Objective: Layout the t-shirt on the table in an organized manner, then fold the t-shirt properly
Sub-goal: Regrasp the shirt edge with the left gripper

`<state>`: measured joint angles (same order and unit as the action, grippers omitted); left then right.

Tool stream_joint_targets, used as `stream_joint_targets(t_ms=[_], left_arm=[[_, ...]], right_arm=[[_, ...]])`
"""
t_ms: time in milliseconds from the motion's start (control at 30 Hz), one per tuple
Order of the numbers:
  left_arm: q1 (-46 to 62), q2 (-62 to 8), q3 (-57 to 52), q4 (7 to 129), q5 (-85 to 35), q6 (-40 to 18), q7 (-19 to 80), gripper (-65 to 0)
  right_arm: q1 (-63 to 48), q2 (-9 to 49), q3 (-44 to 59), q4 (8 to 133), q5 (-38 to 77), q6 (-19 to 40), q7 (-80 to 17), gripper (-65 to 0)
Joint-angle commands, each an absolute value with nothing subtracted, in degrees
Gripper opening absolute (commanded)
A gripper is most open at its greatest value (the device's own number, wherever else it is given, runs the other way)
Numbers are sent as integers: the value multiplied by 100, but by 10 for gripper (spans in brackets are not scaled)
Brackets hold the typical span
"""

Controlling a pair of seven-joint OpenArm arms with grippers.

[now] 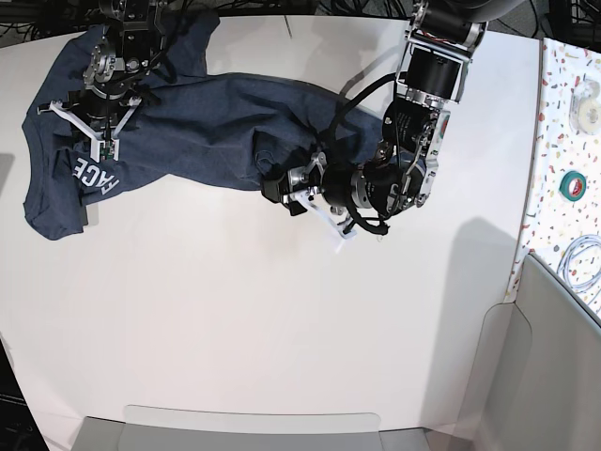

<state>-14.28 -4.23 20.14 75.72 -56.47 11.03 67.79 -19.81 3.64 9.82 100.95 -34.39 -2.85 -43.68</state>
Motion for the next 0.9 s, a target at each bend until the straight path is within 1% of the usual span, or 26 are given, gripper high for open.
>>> stream_joint_targets(t_ms=[0, 233, 300, 433, 633, 767, 833, 867], left_arm=[[-1481, -435, 1903, 7486, -5358, 1367, 6818, -306], [-1490, -453, 1965, 7424, -5367, 1367, 6888, -302], [-1499, -462, 2220, 7424, -5358, 1367, 6888, -289], [-1508, -602, 2879, 7424, -5358, 1367, 6879, -232], [-1516, -813, 3705, 7424, -5358, 1358, 6818, -232], [-1525, -936, 3978, 7424, -5358, 1358, 6818, -236], [-1534, -1024, 4057, 7424, -5358, 1358, 6818, -272], [-1534, -1068, 4057, 7424, -5358, 1358, 6818, -310]], right_arm=[[-1956, 418, 1007, 10185, -3530, -374, -4286, -650], [-1956, 418, 998, 10185, -3530, -374, -4286, -650], [-1956, 418, 998, 10185, -3530, -374, -4286, -650], [-1956, 426, 998, 10185, -3530, -374, -4286, -650], [-1956, 426, 998, 10185, -3530, -374, -4286, -650], [-1956, 435, 998, 10185, -3530, -374, -4286, -650], [-1956, 435, 998, 10185, -3530, -374, -4286, -650], [-1956, 435, 998, 10185, -3530, -374, -4286, -650]])
